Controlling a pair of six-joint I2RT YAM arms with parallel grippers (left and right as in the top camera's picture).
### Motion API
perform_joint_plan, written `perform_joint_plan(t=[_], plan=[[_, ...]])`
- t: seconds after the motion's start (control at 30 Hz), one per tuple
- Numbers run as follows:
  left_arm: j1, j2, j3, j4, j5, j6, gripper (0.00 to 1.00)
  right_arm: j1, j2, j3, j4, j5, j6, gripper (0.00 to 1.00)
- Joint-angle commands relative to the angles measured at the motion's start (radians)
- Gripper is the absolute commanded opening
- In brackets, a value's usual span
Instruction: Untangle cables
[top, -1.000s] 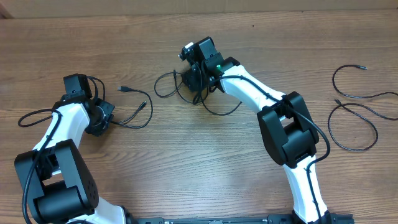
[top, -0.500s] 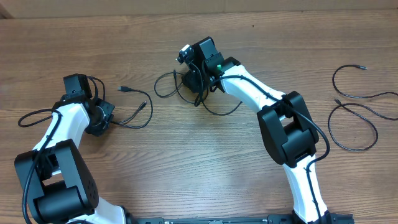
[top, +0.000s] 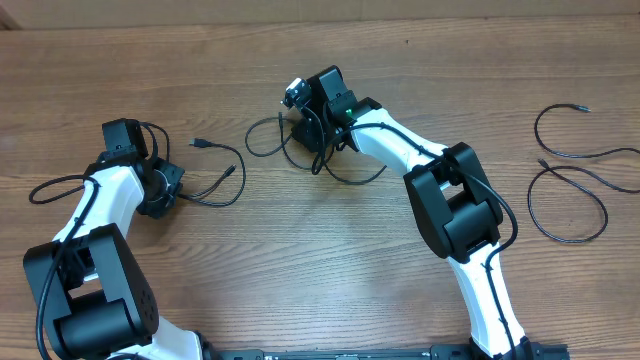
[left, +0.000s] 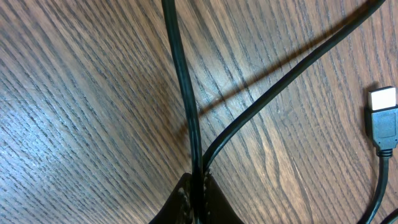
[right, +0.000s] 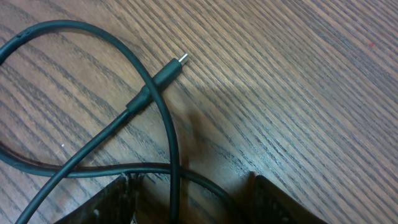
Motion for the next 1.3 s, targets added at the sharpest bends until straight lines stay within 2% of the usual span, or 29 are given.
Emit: perform_joint_plan(t=[0.0, 0.13, 0.17, 0.23, 0.27, 0.47, 0.6, 0.7, 0.73, 0.8, 0.83, 0.87, 0.9, 1.27], plan=[[0.004, 0.004, 0.008, 0.003, 0.011, 0.020, 0.07, -0.005, 0.033, 0.005, 0.000, 0.000, -0.008, 0.54], [0.004, 0.004, 0.008, 0.003, 0.011, 0.020, 0.07, -0.005, 0.033, 0.005, 0.000, 0.000, -0.008, 0.54], [0.004, 0.004, 0.008, 0.003, 0.011, 0.020, 0.07, -0.005, 0.033, 0.005, 0.000, 0.001, -0.008, 0.57], [0.004, 0.004, 0.008, 0.003, 0.011, 0.020, 0.07, -0.005, 0.033, 0.005, 0.000, 0.015, -0.008, 0.71], [0.004, 0.004, 0.008, 0.003, 0.011, 0.019, 0.07, -0.005, 0.033, 0.005, -0.002, 0.029, -0.007, 0.72], [0.004, 0.004, 0.008, 0.003, 0.011, 0.019, 0.07, -0.006, 0.034, 0.005, -0.007, 0.045, -0.016, 0.71], [0.004, 0.004, 0.008, 0.003, 0.011, 0.020, 0.07, -0.011, 0.046, 0.005, -0.009, 0.045, -0.065, 0.58], [0.004, 0.004, 0.008, 0.003, 0.011, 0.020, 0.07, -0.020, 0.059, 0.005, -0.008, 0.045, -0.064, 0.54], [0.004, 0.004, 0.008, 0.003, 0.011, 0.019, 0.07, -0.022, 0.060, 0.005, -0.008, 0.045, -0.064, 0.49], [0.004, 0.004, 0.008, 0.003, 0.011, 0.019, 0.07, -0.023, 0.060, 0.005, -0.009, 0.045, -0.064, 0.30], [0.004, 0.004, 0.008, 0.004, 0.011, 0.019, 0.07, -0.023, 0.060, 0.005, -0.009, 0.045, -0.064, 0.14], [0.004, 0.004, 0.008, 0.004, 0.011, 0.019, 0.07, -0.023, 0.060, 0.005, -0.010, 0.045, -0.064, 0.06], [0.004, 0.004, 0.008, 0.004, 0.011, 0.019, 0.07, -0.023, 0.060, 0.005, -0.012, 0.045, -0.064, 0.04], [0.004, 0.004, 0.008, 0.007, 0.011, 0.019, 0.08, -0.023, 0.059, 0.005, -0.025, 0.064, -0.062, 0.04]])
